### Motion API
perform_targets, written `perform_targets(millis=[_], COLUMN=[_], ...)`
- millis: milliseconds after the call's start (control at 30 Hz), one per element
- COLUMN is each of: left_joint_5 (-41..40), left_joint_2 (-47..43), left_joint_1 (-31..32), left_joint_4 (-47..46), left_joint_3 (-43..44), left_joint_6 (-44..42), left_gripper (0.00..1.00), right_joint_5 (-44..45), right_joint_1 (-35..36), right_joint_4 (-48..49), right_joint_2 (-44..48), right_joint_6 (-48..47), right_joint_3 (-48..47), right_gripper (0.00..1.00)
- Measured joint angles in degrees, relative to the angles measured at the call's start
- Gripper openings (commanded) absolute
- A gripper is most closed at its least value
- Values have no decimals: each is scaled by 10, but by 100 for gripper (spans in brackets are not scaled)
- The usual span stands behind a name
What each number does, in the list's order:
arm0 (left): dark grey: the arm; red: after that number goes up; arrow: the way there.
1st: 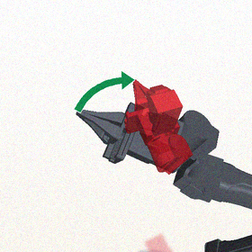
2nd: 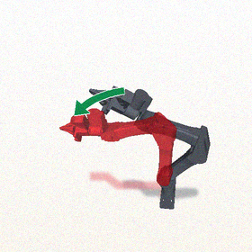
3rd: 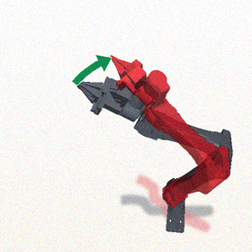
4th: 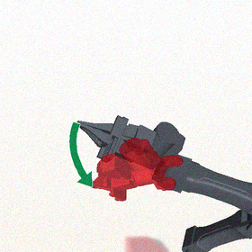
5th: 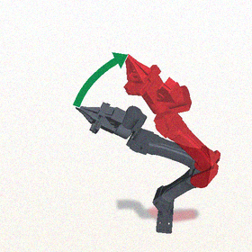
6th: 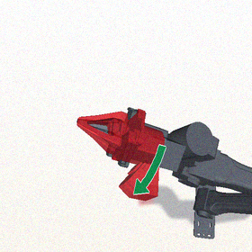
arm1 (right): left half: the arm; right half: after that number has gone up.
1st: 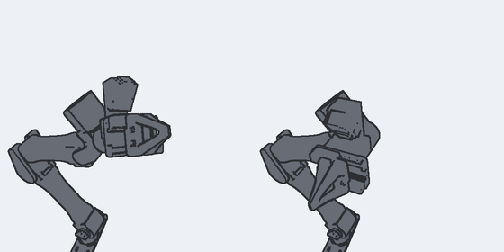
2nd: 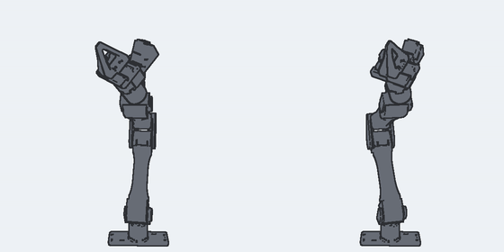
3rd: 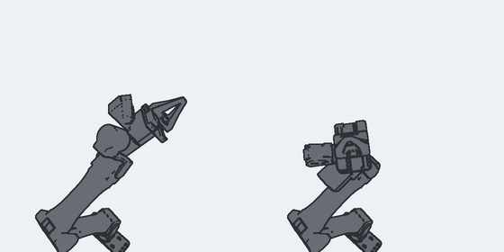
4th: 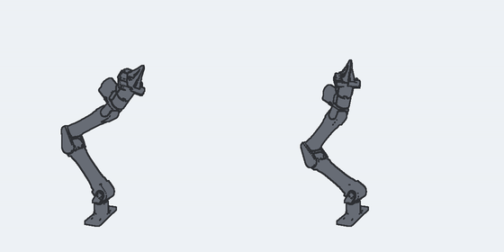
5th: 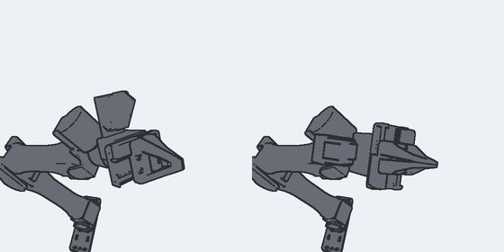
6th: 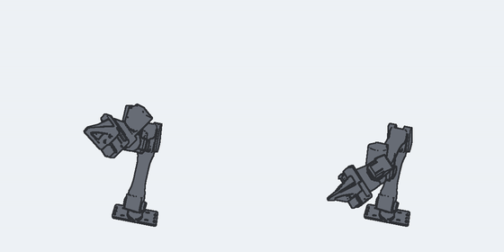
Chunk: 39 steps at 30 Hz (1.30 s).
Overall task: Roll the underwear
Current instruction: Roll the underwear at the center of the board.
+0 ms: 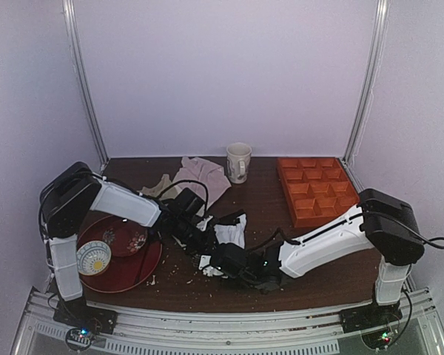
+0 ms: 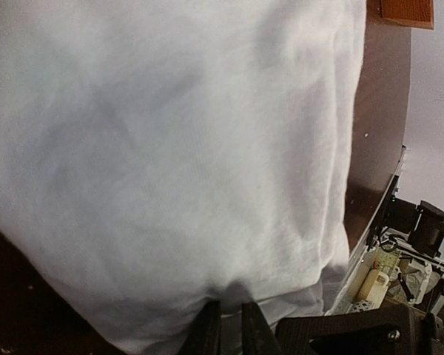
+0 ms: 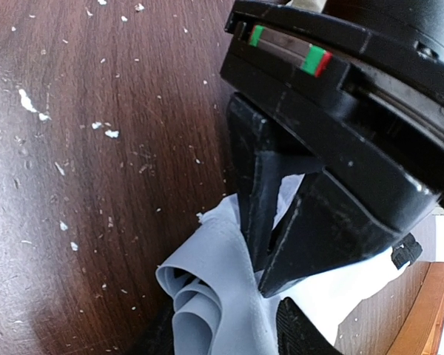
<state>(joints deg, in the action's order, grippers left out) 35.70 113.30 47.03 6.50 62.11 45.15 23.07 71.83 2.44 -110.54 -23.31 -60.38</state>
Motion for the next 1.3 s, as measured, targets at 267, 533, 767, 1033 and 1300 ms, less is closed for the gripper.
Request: perform_targets(millis=[267,533,767,1033,1300], left_joint_5=[1,3,5,7,8], left_joint_2=[0,0,0,0,0], left_joint_1=[-1,-2,-3,-4,-5], left_joint_4=[1,2,5,6,8], left_joint_3=[0,0,0,0,1], left_joint_6=[-4,-7,-10,-10,-11], left_gripper=[19,19,19,19,19], right_joint_5=[2,7,10,13,7], right_joint_1=[0,0,0,0,0], right_joint_4=[12,15,17,17,11], right_joint_2=[8,20,20,-3,-7], right_joint_6=[9,13,12,6,6], right_joint_3=[15,34,34,10,10], right_gripper=[45,45,42,24,0])
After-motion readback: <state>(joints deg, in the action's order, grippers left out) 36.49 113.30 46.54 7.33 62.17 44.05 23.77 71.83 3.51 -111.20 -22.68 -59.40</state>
